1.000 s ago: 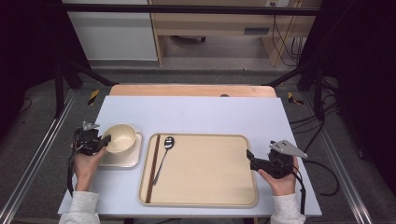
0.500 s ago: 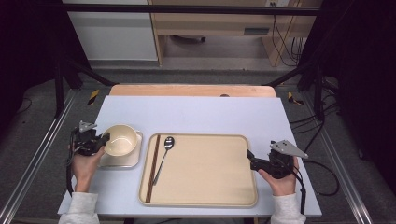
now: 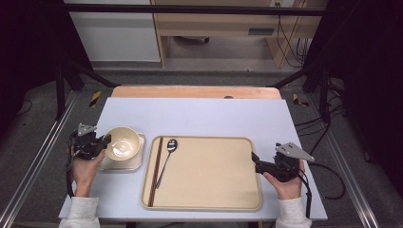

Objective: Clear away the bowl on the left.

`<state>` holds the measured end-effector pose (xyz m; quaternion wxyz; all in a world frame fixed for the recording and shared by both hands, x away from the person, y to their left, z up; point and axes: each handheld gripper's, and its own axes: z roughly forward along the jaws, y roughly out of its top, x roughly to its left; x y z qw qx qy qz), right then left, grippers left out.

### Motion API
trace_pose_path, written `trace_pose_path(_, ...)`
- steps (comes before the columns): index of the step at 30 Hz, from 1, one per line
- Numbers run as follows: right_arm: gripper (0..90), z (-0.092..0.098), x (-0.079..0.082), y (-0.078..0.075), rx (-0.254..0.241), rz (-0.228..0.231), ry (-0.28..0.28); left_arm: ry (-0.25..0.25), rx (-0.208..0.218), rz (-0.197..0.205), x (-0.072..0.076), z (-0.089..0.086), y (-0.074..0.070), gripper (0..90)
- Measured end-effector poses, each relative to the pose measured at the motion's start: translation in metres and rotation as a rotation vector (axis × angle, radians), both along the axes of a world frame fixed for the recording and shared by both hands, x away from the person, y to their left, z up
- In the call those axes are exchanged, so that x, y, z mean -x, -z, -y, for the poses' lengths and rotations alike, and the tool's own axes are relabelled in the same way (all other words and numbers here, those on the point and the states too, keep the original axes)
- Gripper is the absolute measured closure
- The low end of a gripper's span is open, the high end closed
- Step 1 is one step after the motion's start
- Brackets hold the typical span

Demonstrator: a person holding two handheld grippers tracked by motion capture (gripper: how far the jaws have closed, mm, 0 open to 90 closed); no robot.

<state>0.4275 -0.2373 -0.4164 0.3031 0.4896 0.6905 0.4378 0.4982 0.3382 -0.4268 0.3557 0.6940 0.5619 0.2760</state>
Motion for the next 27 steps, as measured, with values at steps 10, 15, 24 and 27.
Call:
trace_pose_path(10,6.5,0.000,0.000,0.000,0.000,0.000,0.000,0.019,0.016,0.056,0.010,0.003,-0.015,81.8)
trace_pose_path(15,6.5,0.000,0.000,0.000,-0.002,0.001,0.001,0.040,0.017,0.089,0.016,0.009,-0.026,81.8)
trace_pose_path(24,6.5,0.000,0.001,-0.001,-0.004,0.000,0.001,0.086,0.027,0.149,0.028,0.023,-0.043,81.9)
trace_pose_path(27,6.5,0.000,0.000,-0.001,-0.003,0.001,0.002,0.100,0.023,0.161,0.030,0.027,-0.047,81.9)
